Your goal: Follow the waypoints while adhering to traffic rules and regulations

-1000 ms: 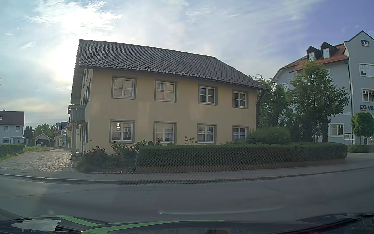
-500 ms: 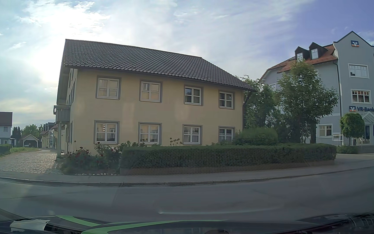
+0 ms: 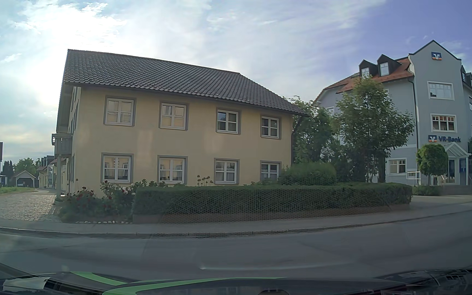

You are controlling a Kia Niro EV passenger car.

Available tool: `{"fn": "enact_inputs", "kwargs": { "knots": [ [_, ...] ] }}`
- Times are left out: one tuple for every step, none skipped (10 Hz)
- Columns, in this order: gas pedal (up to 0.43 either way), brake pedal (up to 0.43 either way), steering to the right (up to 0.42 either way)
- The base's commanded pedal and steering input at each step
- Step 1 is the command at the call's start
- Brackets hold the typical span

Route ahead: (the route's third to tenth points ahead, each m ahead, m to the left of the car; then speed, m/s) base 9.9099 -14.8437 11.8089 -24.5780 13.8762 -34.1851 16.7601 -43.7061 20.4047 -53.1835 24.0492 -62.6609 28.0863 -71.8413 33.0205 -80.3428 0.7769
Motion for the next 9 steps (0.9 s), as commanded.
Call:
{"fn": "enact_inputs", "kwargs": {
  "knots": [
    [0.299, 0.000, 0.711],
    [0.319, 0.000, 0.712],
    [0.319, 0.000, 0.713],
    [0.319, 0.000, 0.713],
    [0.319, 0.000, 0.713],
    [0.319, 0.000, 0.713],
    [0.319, 0.000, 0.709],
    [0.378, 0.000, 0.702],
    [0.390, 0.000, 0.695]
  ]
}}
